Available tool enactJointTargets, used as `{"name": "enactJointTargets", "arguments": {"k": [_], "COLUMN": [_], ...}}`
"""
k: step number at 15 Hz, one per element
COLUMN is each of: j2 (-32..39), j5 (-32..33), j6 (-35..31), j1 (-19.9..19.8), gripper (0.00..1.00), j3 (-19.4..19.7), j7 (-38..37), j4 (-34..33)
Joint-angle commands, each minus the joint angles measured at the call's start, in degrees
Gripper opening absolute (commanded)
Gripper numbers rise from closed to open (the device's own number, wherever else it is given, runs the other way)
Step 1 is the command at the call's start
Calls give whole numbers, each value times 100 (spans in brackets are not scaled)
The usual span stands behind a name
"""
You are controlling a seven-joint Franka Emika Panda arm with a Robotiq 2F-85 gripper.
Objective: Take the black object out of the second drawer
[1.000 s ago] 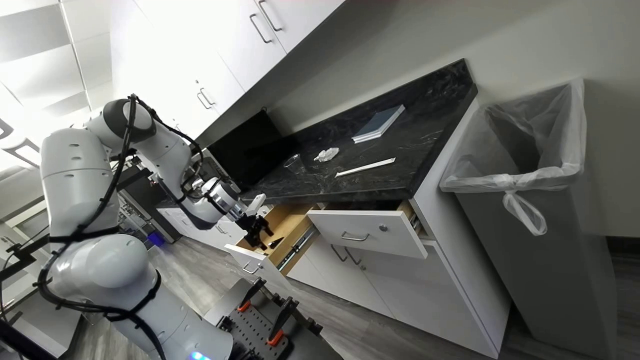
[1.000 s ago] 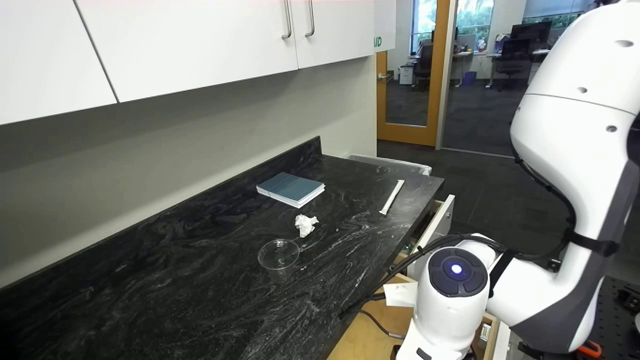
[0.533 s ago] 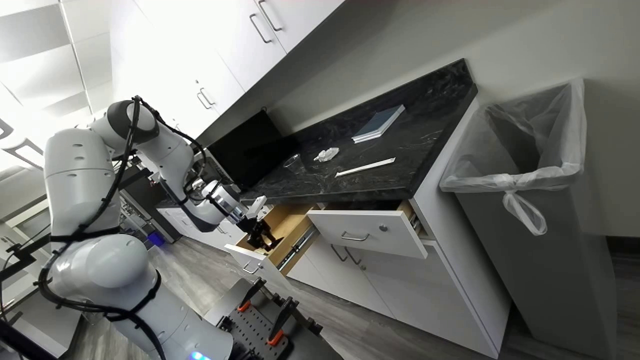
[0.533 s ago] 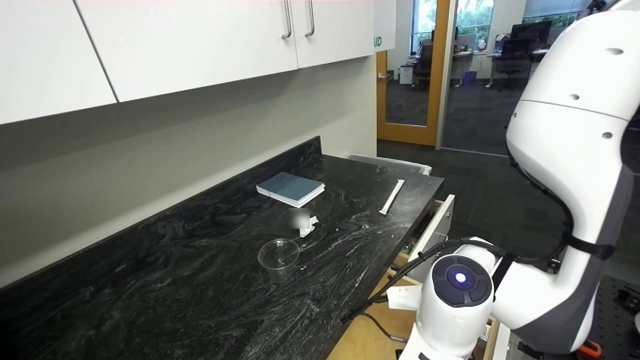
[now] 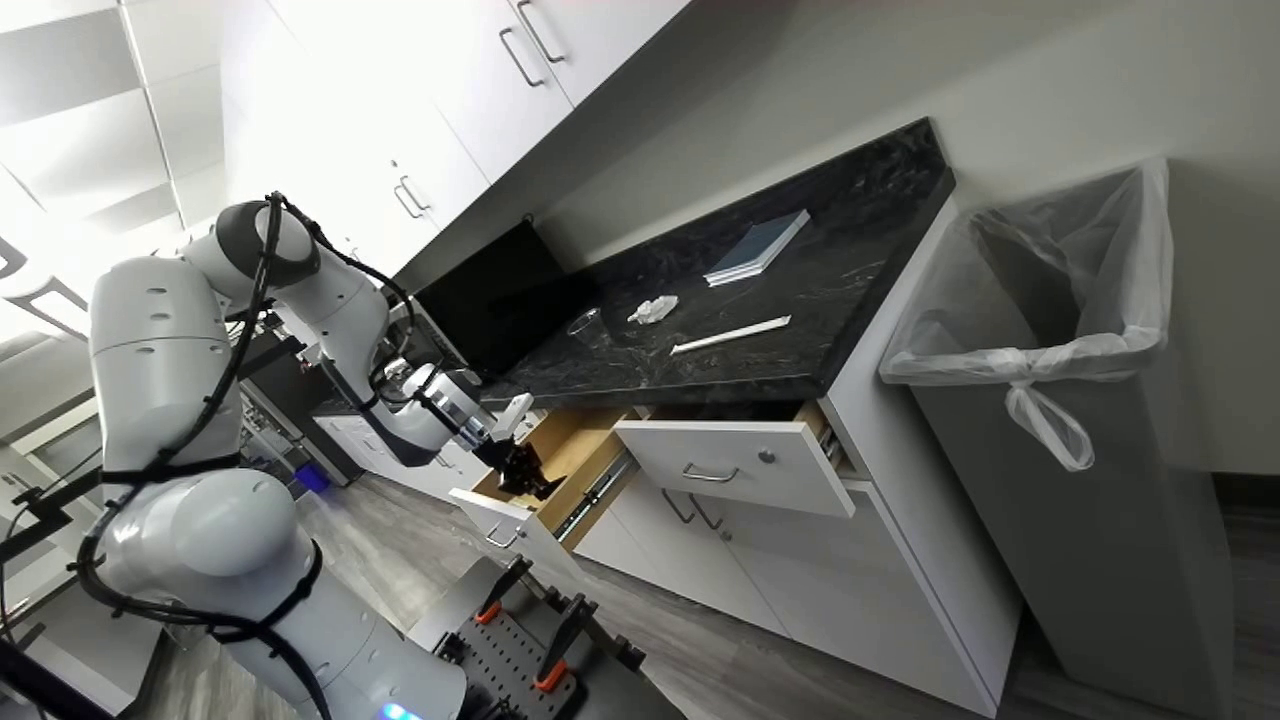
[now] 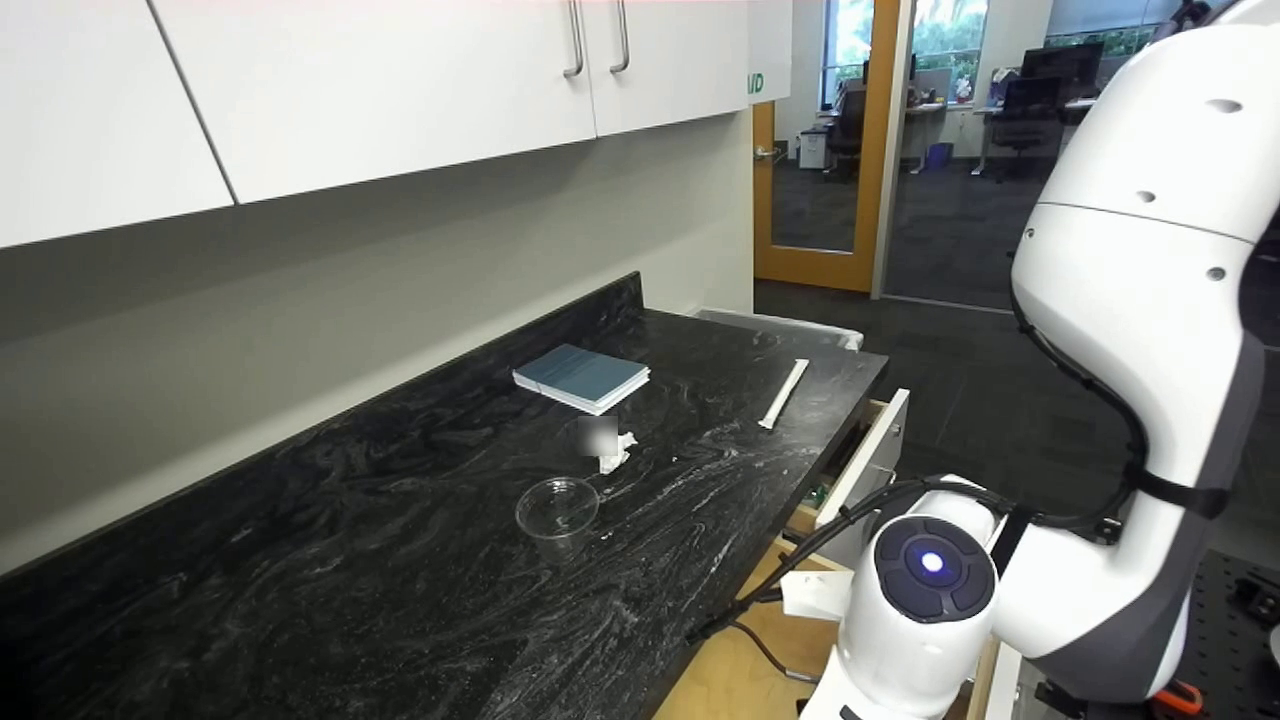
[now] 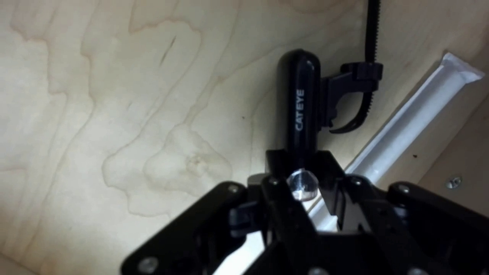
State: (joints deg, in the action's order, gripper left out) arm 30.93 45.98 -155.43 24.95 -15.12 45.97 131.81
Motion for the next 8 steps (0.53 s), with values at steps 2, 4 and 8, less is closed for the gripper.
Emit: {"name": "enactJointTargets", "arguments": {"k": [2,4,8], "j2": [-703,-1270,-2425], "j5": [-192,-459,-930], "j6": [287,575,1062], "j1": [-245,-368,-611], "gripper": [7,7,7], "j3": [-289,-439,-467], "j7": [-418,-593,-824], "j4": [521,858,1448]}}
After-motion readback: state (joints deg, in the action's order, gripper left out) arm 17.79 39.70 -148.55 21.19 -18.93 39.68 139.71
